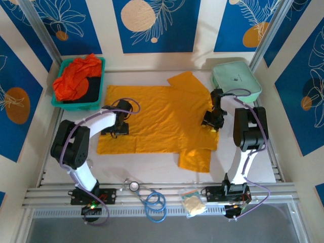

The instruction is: Fold and stack the t-shirts

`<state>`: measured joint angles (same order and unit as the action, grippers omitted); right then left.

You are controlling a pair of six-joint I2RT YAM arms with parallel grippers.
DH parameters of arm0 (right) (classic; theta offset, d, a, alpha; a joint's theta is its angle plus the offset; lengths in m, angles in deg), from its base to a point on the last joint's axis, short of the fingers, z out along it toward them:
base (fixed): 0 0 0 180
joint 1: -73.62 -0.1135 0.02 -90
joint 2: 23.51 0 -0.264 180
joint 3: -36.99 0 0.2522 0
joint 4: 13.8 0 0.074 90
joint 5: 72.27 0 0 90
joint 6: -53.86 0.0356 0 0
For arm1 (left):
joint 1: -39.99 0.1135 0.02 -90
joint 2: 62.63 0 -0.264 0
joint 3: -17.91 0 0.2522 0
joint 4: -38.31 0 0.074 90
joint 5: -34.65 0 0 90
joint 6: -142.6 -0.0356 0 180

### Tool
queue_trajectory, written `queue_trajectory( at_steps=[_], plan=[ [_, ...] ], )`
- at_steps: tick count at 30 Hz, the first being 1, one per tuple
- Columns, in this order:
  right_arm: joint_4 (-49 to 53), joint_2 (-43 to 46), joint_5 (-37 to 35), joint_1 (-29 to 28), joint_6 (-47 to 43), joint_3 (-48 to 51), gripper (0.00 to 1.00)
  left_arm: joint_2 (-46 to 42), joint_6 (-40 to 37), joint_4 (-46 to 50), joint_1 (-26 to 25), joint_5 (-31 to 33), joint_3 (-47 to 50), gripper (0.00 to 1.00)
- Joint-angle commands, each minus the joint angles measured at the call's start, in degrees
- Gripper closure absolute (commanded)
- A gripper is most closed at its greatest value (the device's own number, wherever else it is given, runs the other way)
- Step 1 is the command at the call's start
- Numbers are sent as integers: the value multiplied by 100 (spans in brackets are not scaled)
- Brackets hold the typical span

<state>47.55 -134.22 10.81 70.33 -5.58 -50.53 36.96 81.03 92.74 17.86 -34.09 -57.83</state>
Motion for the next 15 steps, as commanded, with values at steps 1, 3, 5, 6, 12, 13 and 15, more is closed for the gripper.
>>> queue_trajectory(
  at_steps=[1, 3, 5, 6, 12, 13, 15],
  plan=[
    [-73, -462, -217, 91, -168, -332, 54, 177, -11, -116, 66, -131, -21, 13],
    [-24, -613, -263, 107, -191, -516, 54, 248, -37, -133, 83, -114, -42, 13],
    [-13, -673, -296, 122, -197, -603, 54, 295, -48, -164, 103, -101, -36, 13],
    [-13, -679, -309, 126, -206, -635, 54, 306, -61, -181, 110, -98, -32, 13],
    [-18, -309, -319, 119, -285, -478, 54, 227, -134, -260, 121, -297, -8, 12],
    [-1, -187, -315, 119, -309, -437, 54, 175, -152, -261, 117, -345, -8, 12],
    [8, 180, -247, 118, -372, -342, 53, -1, -192, -199, 105, -415, -21, 10]
  ],
)
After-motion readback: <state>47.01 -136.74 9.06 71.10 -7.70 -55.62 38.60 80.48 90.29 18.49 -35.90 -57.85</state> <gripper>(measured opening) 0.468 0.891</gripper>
